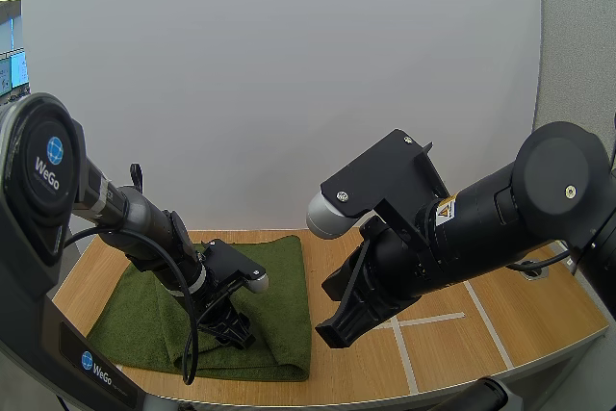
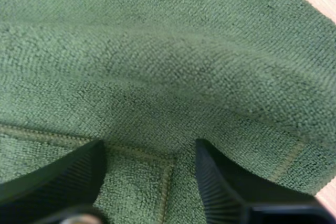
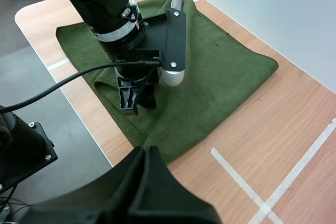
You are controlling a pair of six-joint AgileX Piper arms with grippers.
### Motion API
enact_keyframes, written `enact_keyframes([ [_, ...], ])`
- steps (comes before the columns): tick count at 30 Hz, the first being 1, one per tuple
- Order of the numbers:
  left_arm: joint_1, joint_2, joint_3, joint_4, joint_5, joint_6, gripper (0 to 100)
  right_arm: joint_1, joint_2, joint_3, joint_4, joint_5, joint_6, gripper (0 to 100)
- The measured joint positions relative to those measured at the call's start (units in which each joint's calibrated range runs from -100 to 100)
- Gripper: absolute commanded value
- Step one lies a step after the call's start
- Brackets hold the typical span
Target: Fold the towel
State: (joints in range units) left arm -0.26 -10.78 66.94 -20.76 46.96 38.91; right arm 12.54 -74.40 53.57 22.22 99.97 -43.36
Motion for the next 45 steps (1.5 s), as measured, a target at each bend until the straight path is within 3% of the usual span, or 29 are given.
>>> enact_keyframes([
  [5,0.0,0.0,0.0,1.05,-0.17,-0.5,66,0.0,0.0,0.0,0.0,0.0,0.0,0],
  [10,0.0,0.0,0.0,6.11,-0.34,-4.89,66,0.0,0.0,0.0,0.0,0.0,0.0,0],
  [24,0.0,0.0,0.0,6.49,-1.56,-5.79,66,0.0,0.0,0.0,0.0,0.0,0.0,0],
  [26,0.0,0.05,0.0,6.49,-2.0,-5.79,62,0.0,0.0,0.0,0.0,0.0,0.0,0],
  [30,0.0,0.29,0.0,6.49,-2.45,-5.79,36,0.0,0.0,0.0,0.0,0.0,0.0,0],
  [33,0.0,0.29,0.0,6.49,-2.66,-5.79,21,0.0,0.0,0.0,0.0,0.0,0.0,0],
  [43,0.0,0.29,0.0,6.49,-3.85,-5.79,18,0.0,0.0,0.0,0.0,0.0,0.0,0],
  [45,0.0,0.29,0.0,6.49,-3.85,-5.95,13,0.0,0.0,0.0,0.0,0.0,0.0,0],
])
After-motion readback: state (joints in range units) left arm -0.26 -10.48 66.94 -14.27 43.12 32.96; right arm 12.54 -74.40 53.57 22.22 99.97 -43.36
